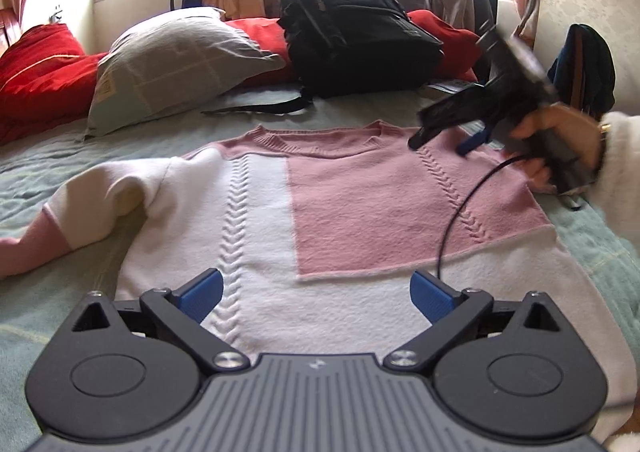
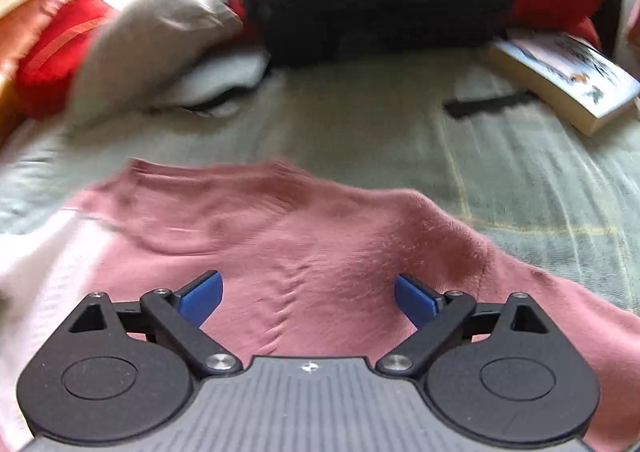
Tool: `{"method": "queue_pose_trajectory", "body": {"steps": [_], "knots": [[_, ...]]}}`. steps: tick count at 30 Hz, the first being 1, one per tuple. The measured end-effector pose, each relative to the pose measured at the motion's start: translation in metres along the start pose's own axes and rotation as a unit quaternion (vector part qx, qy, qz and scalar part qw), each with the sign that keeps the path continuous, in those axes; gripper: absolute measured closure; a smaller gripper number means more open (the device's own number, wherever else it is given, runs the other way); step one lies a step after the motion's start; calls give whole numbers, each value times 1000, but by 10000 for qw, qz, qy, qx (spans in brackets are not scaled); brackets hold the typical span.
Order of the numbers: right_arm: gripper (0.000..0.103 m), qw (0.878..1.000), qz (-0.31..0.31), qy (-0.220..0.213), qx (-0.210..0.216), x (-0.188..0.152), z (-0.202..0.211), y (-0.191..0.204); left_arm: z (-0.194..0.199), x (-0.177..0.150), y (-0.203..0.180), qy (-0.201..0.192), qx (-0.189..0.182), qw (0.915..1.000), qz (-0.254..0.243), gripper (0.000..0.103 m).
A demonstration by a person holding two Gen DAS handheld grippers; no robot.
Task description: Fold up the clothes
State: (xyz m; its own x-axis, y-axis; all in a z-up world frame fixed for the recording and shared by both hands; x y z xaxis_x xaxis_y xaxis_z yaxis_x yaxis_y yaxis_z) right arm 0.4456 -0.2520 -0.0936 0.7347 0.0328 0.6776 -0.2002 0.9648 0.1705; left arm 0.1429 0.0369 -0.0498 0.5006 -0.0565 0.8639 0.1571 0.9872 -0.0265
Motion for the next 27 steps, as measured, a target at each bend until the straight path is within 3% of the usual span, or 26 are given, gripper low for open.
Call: {"method": "queue_pose_trajectory", "body": {"steps": [6, 11, 13, 15, 18, 23, 25, 27], "knots": [[0, 9986, 154, -44, -508, 21, -37, 7, 1, 2, 17, -76, 84, 9999, 62, 3], [0, 9979, -157, 148, -612, 36, -33, 5, 3, 5, 27, -196, 45, 9998, 94, 3], [0, 9983, -82, 74, -577, 37, -17, 16, 5, 5, 30, -234, 63, 9997, 86, 3], [0, 9995, 33, 112, -281, 33, -6, 33, 5, 6, 33, -265, 102, 9996, 91, 3], [0, 9987, 208, 458, 37, 20, -9, 58, 5, 9, 38, -266, 89, 9996, 45, 3], [0, 9954, 739, 486, -360, 11, -52, 80, 7, 20, 45, -259, 88, 9993, -258, 3], [0, 9967, 689, 214, -385, 20, -65, 77, 11, 24, 49, -295, 161, 9990, -302, 3], [0, 9972, 638, 224, -320, 28, -67, 73, 14, 27, 52, -338, 211, 9987, -315, 3]]}}
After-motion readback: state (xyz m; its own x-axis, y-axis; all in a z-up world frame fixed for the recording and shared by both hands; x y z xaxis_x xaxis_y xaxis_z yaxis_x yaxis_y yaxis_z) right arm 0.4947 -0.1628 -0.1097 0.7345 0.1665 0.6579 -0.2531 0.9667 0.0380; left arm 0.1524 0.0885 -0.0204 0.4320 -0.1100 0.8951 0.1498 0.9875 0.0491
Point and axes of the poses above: each gripper's, at about its wrist camera, not at the fingertips, and z roughly against the way its jaws point, y to its left, x to its top, the point moved 2 cm from there along -z, roughly the way its jaws point, and after that the axes turned 8 degrees about -y, right-handed, at the moved point
